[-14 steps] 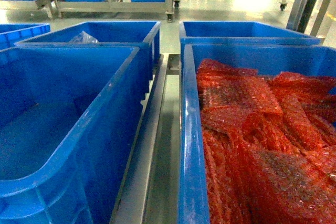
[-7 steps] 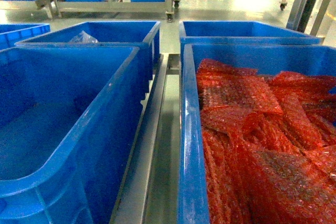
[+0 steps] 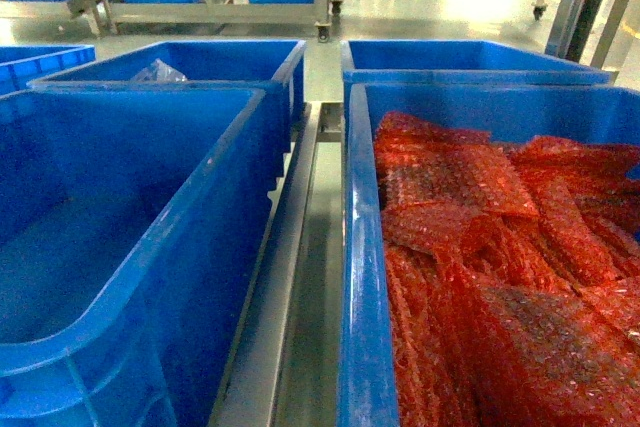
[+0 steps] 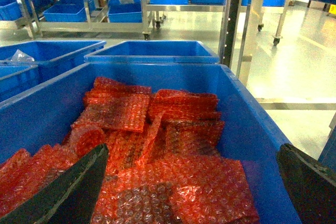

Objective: Pick blue part to blue bin on bottom shelf

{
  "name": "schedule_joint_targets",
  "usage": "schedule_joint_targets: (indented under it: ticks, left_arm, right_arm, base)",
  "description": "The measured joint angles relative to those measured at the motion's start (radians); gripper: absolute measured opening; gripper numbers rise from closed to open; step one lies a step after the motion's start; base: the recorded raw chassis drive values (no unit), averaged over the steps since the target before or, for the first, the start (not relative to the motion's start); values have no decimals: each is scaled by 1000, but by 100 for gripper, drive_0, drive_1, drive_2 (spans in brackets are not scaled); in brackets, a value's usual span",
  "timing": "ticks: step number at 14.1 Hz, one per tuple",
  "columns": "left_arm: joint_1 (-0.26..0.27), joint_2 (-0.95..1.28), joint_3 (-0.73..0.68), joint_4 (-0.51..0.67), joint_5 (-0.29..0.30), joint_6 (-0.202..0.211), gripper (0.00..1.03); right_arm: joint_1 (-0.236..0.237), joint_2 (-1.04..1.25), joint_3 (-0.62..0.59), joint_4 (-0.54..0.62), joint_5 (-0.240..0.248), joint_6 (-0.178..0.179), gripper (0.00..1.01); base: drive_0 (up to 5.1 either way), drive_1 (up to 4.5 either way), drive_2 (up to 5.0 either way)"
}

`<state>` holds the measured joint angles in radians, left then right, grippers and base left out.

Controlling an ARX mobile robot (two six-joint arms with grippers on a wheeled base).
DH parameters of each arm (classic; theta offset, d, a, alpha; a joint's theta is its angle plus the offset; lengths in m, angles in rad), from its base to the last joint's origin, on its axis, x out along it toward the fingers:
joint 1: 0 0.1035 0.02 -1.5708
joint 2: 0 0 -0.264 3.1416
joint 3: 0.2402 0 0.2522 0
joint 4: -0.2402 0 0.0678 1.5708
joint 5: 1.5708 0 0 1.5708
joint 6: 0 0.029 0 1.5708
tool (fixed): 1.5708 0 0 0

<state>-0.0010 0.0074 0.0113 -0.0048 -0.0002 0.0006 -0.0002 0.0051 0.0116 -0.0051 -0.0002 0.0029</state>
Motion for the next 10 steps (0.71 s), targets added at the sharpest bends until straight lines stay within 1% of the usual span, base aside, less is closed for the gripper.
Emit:
schedule_joint_targets:
  ticks: [10]
  left_arm:
    - [0,0,0,0,0,0,98]
  right_arm:
    - [0,0,0,0,0,0,98]
  base:
    - [0,0,0]
